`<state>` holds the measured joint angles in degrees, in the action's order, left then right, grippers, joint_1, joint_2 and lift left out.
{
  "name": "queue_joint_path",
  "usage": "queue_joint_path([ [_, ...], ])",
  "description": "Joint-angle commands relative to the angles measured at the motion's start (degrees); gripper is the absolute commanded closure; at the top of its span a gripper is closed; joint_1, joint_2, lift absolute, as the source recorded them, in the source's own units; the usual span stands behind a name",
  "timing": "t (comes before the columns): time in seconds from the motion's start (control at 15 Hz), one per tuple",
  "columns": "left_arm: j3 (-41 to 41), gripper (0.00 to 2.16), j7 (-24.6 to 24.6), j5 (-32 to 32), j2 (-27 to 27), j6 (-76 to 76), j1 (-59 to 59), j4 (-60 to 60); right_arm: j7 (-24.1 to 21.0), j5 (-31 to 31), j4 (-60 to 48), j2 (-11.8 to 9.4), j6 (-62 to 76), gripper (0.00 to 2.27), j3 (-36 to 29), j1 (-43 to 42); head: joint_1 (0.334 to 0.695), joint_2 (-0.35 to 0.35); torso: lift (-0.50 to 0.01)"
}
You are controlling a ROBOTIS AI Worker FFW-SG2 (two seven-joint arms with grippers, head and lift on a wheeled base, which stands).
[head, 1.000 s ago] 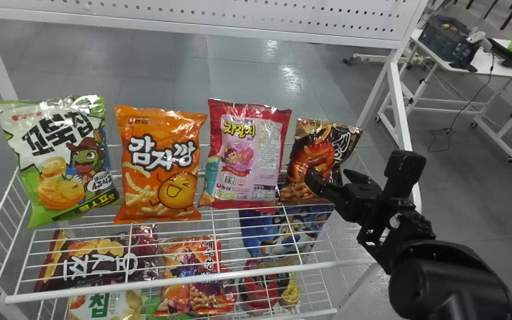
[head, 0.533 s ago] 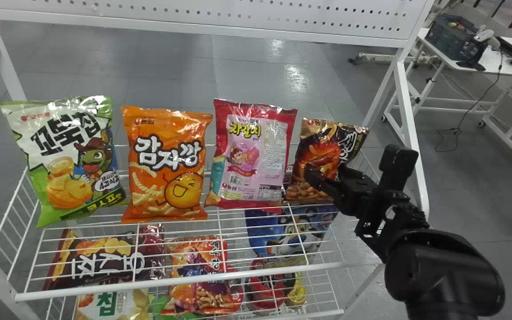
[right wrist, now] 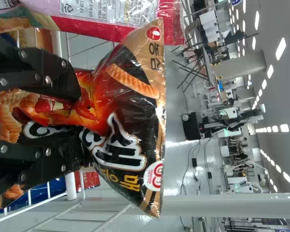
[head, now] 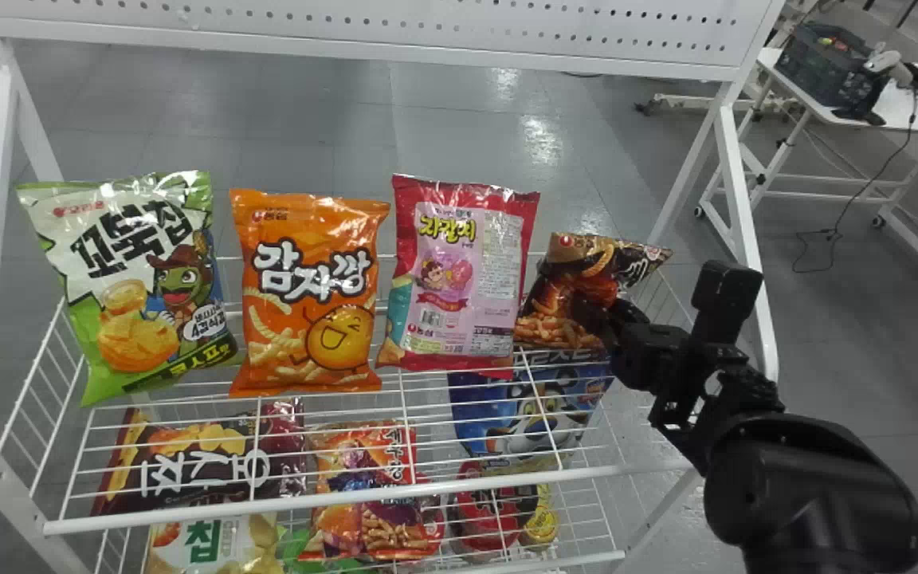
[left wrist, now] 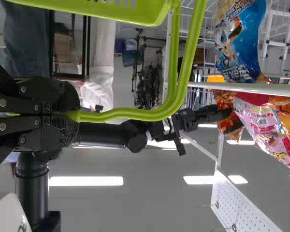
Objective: Hold basket handle with left hand then pick spicy shrimp crackers with right hand and place into basket
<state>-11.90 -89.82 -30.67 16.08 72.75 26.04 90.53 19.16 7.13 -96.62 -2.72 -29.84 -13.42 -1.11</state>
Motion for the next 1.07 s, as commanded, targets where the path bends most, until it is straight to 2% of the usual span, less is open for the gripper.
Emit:
queue_joint_path([
  [0.0, -0.1, 2.14, -0.7, 0.0, 0.0, 0.0, 0.1, -0.1, 0.0, 0.1, -1.2, 0.0, -0.5, 2.13, -0.8, 1.1, 0.695, -0.198, -0.010],
  [0.33, -0.1, 2.14, -0.7, -0.1, 0.0, 0.0, 0.1, -0.2, 0.1, 0.2, -8.4, -0.2, -4.1, 2.13, -2.5, 5.0, 0.695, -0.224, -0.010],
  [0.8, -0.4, 2.14, -0.7, -0.1, 0.0, 0.0, 0.1, -0.4, 3.9, 3.2, -16.8, -0.2, -12.0, 2.13, -3.5, 7.9, 0.695, -0.227, -0.010],
  [1.0, -0.3, 2.14, -0.7, -0.4, 0.0, 0.0, 0.2, -0.2, 5.0, 6.1, -21.2, -0.2, -22.9, 2.13, -5.8, 7.9, 0.695, -0.214, -0.010],
])
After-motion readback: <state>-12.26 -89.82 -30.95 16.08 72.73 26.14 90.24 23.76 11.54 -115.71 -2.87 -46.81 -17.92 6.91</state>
